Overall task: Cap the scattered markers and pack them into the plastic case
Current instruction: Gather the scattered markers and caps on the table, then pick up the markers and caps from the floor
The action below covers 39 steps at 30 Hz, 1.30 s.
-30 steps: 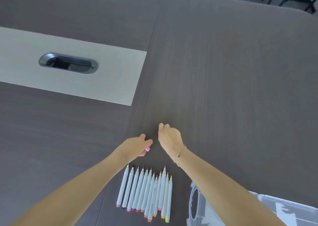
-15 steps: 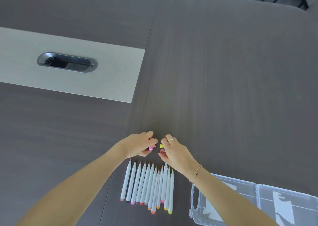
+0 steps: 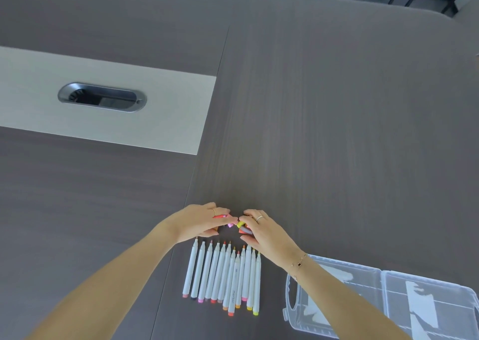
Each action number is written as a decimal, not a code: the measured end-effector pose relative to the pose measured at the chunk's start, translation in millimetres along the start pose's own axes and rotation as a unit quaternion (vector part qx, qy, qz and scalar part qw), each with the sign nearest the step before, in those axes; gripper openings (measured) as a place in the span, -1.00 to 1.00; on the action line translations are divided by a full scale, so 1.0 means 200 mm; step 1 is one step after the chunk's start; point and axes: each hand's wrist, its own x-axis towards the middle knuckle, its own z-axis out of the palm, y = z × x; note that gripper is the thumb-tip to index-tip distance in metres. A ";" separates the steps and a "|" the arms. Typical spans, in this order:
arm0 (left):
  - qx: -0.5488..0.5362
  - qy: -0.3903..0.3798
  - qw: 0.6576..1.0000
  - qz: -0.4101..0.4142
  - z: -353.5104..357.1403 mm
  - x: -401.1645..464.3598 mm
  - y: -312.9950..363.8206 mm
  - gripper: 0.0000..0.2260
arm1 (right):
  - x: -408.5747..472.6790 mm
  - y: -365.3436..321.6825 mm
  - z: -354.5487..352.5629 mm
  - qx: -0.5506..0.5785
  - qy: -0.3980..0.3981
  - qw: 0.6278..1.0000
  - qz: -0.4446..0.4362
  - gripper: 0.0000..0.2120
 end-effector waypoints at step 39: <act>0.020 -0.001 0.994 -0.111 -0.37 1.25 2.31 -0.78 | -2.51 0.60 -0.59 0.059 -0.022 0.890 0.451 -0.68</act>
